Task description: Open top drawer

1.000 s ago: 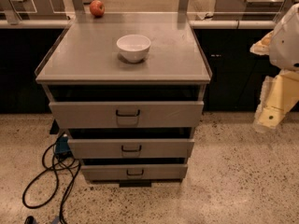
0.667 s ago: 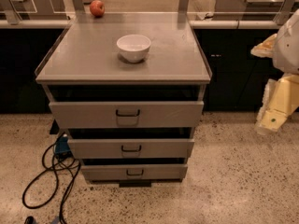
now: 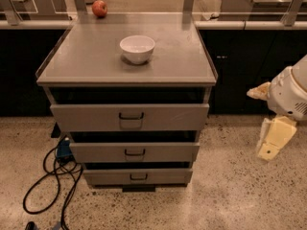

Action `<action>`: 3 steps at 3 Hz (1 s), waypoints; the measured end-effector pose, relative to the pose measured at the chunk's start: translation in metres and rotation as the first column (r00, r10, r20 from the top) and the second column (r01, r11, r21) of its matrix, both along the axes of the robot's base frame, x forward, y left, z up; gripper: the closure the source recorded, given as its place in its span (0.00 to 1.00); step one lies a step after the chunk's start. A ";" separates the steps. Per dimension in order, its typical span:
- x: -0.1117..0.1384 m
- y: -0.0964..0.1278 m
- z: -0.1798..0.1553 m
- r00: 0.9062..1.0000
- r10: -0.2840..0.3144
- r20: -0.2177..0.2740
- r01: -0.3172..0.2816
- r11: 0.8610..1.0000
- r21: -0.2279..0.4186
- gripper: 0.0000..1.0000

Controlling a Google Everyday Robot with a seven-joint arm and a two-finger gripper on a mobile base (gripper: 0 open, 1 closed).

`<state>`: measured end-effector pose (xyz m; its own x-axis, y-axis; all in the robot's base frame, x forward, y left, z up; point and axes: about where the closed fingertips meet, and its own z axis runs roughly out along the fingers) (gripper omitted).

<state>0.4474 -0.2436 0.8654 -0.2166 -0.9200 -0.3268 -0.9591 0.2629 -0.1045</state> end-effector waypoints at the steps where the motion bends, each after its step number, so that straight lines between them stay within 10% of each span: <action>1: 0.024 0.002 -0.053 0.998 0.046 -0.041 -0.044 0.998 0.043 0.00; 3: 0.078 0.037 -0.095 0.978 0.204 0.040 -0.208 0.966 0.154 0.00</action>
Offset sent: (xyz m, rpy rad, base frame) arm 0.0897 0.0299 -0.1274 0.1921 0.0215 0.2090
